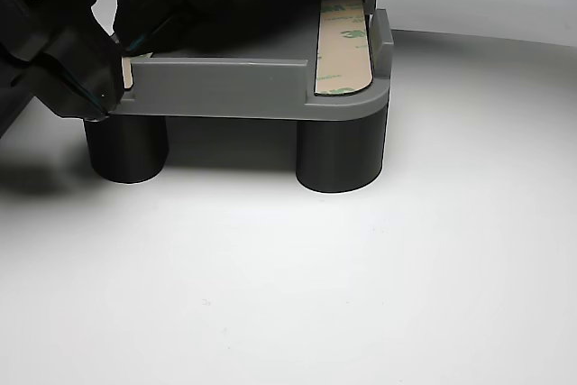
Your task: Peel off protective film from adhesive tape.
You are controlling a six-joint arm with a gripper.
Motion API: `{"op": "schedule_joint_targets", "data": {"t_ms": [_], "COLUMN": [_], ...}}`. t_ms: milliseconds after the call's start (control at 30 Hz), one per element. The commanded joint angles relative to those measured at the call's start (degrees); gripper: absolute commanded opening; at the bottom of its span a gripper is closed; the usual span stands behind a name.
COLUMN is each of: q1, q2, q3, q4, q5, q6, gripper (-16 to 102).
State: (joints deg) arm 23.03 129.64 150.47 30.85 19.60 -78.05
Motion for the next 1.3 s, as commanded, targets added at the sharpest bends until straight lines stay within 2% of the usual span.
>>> {"op": "schedule_joint_targets", "data": {"t_ms": [0, 1267], "q1": [-0.4, 0.3], "q2": [1.5, 1.2], "q3": [-1.2, -1.8], "q4": [-0.2, -0.5], "q5": [0.1, 0.4], "q6": [0.2, 1.1], "gripper": [-11, -11]}}
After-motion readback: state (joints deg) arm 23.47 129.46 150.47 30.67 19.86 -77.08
